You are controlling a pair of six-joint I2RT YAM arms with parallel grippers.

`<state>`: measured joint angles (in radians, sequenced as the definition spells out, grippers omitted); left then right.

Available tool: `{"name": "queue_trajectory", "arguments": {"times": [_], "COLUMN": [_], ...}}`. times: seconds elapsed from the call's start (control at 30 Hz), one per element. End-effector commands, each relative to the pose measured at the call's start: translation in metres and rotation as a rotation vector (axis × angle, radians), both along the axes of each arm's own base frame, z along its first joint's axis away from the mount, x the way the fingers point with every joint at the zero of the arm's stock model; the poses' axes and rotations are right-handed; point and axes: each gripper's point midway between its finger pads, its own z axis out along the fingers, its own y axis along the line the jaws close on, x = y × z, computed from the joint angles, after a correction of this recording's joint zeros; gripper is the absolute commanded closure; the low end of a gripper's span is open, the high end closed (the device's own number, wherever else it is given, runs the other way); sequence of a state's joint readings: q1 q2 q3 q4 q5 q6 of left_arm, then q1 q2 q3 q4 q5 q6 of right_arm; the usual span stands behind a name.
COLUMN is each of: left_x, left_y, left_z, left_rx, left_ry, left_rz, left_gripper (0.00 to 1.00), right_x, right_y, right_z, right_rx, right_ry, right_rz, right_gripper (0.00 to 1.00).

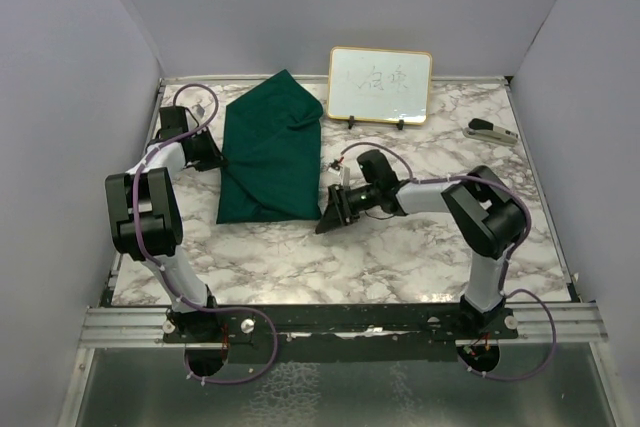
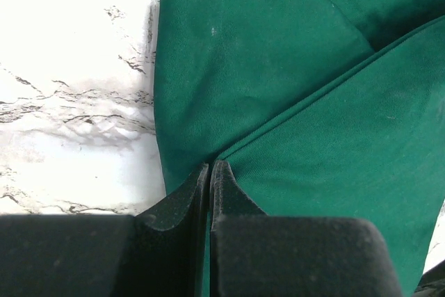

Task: Prepare the surgical pack
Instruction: Pack the surgical kit at the center of the board.

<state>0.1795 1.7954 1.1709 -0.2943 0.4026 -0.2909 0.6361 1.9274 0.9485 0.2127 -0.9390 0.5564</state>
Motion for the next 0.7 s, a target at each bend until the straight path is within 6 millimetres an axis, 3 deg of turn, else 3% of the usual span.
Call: {"name": "queue_trajectory", "arguments": {"times": [0.0,0.07,0.13,0.23,0.43,0.67], "left_x": [-0.012,-0.012,-0.011,-0.010,-0.011,-0.010], "left_y": [0.013,0.012,0.009,0.006,0.002,-0.002], "left_z": [-0.022,-0.023,-0.022,-0.022,-0.022,-0.021], "left_rx": [0.035,0.026,0.010,-0.007,-0.033,-0.048], "left_ry": [0.079,0.080,0.075,0.070,0.067,0.061], "left_rz": [0.029,0.028,0.019,0.010,0.000,-0.010], "left_gripper": [1.00,1.00,1.00,1.00,1.00,1.00], "right_x": [0.013,0.035,0.074,0.139,0.251,0.320], "right_y": [-0.019,-0.025,-0.030,-0.030,-0.003,0.010], "right_z": [0.033,0.053,0.068,0.065,0.077,0.050], "right_rx": [-0.009,0.008,0.020,0.012,-0.004,-0.047], "right_ry": [-0.128,-0.187,-0.249,-0.282,-0.428,-0.377], "right_rz": [-0.078,-0.141,-0.249,-0.357,-0.465,-0.626], "right_gripper": [0.55,0.52,0.48,0.45,0.46,0.44]}}
